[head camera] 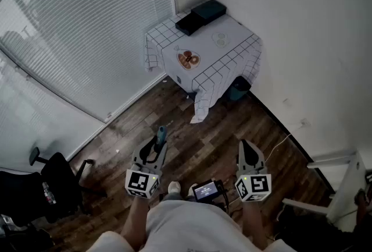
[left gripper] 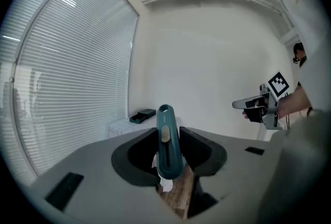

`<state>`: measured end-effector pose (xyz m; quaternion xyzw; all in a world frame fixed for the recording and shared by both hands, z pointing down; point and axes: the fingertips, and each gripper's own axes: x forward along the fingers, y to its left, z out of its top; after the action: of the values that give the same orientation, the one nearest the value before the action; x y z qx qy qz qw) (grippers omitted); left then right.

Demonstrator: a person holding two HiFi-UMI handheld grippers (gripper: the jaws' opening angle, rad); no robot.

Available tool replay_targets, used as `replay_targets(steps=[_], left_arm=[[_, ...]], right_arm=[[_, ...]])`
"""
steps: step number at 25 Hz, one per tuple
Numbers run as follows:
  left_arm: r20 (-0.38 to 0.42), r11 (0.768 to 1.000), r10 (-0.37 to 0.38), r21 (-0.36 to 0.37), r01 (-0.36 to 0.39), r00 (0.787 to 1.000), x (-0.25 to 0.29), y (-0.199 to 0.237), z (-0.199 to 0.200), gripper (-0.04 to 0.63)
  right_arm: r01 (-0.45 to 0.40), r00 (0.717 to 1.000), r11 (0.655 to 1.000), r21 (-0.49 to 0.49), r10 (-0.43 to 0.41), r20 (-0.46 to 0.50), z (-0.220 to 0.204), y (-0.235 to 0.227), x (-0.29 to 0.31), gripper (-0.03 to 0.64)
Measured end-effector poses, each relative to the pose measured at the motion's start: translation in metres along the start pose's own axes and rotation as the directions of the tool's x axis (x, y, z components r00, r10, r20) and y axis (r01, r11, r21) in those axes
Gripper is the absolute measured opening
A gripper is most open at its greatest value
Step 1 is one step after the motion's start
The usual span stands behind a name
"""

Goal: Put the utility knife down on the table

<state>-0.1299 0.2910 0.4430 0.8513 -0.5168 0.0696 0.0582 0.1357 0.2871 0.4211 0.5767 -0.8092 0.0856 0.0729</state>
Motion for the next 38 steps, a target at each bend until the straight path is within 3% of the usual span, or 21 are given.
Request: replay_targets(steps=[7,12,28,38], left_arm=[[0.081,1.0,-0.009,0.014,0.008,0.997,-0.031,-0.01,0.035,0.143],[0.089,0.998,-0.024,0.061,0.019,0.996,-0.044,-0.018,0.04,0.143],[0.066,0.998,-0.031,0.056,0.027,0.997,-0.055,-0.042,0.032,0.144],[0.08,0.996,-0.067,0.056,0.063,0.995,-0.009,-0.03,0.044,0.143]], right_arm=[[-0.053,0.998,0.999,0.006,0.053,0.024,0.003,0.054,-0.023,0.008],[-0.064,0.997,0.998,0.001,0.064,0.037,0.004,0.069,-0.034,0.008],[-0.061,0.996,0.998,0.021,0.06,0.065,0.006,0.058,-0.053,0.008],[-0.02,0.997,0.997,0.077,0.014,0.075,0.016,0.033,-0.026,0.008]])
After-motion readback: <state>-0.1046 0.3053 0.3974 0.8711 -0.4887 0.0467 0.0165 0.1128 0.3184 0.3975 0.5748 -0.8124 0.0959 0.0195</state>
